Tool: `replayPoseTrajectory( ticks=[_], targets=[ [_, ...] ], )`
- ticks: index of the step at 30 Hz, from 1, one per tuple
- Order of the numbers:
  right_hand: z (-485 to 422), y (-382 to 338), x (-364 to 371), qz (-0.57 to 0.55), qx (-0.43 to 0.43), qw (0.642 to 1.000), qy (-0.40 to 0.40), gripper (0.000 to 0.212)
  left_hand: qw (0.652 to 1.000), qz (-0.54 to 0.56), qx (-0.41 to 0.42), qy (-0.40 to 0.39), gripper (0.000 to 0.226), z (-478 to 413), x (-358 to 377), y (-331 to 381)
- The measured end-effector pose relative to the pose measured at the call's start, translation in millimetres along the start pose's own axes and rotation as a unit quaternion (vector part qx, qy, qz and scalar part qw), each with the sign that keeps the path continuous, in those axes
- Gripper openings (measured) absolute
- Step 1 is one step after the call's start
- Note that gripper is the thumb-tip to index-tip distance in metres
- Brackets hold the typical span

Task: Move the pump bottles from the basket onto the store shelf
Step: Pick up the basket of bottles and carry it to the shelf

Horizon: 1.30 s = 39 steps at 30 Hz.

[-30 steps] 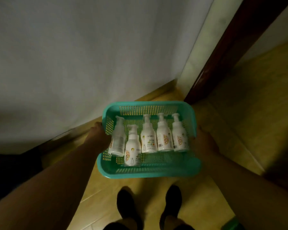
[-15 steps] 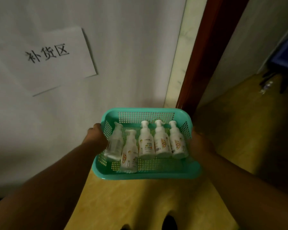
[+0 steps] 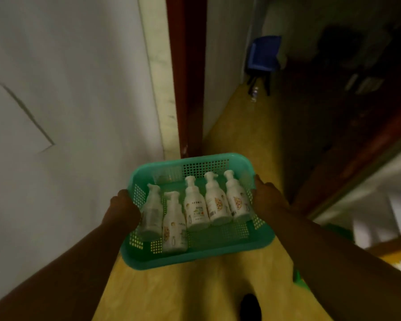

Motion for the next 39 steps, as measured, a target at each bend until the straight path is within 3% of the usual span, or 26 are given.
replayPoseTrajectory(
  ticks=[11,15,17,24,30,33,39],
  targets=[
    [92,126,33,-0.067,0.124,0.990,-0.003,0.059,0.983,-0.072,0.156,-0.059,0.042,34,74,70],
    [143,183,52,-0.096,0.166,0.981,0.013,0.064,0.967,-0.154,0.184,-0.079,0.038,61,111,101],
    [172,214,65,-0.119,0.185,0.975,0.033,0.059,0.964,-0.155,0.197,-0.087,0.032,85,136,117],
    [290,316,119,-0.197,0.239,0.948,0.070,0.060,0.952,-0.176,0.209,-0.136,0.043,182,232,146],
    [406,400,156,-0.234,0.238,0.937,0.103,0.043,0.924,-0.226,0.265,-0.157,0.016,281,305,162],
    [454,436,165,-0.246,0.254,0.925,0.143,0.040,0.910,-0.237,0.284,-0.189,0.018,325,342,167],
    [517,491,175,-0.284,0.315,0.894,0.148,0.044,0.892,-0.234,0.314,-0.224,0.022,382,401,187]
  ],
)
Point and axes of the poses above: each hand's wrist, its own z-axis away from the middle knuckle, its own x-axis out of the palm, y = z × x, the point moved 2 cm from there along -z, towards the middle knuckle, and after that the axes turned 15 degrees about -y, right-handed, at the moved point
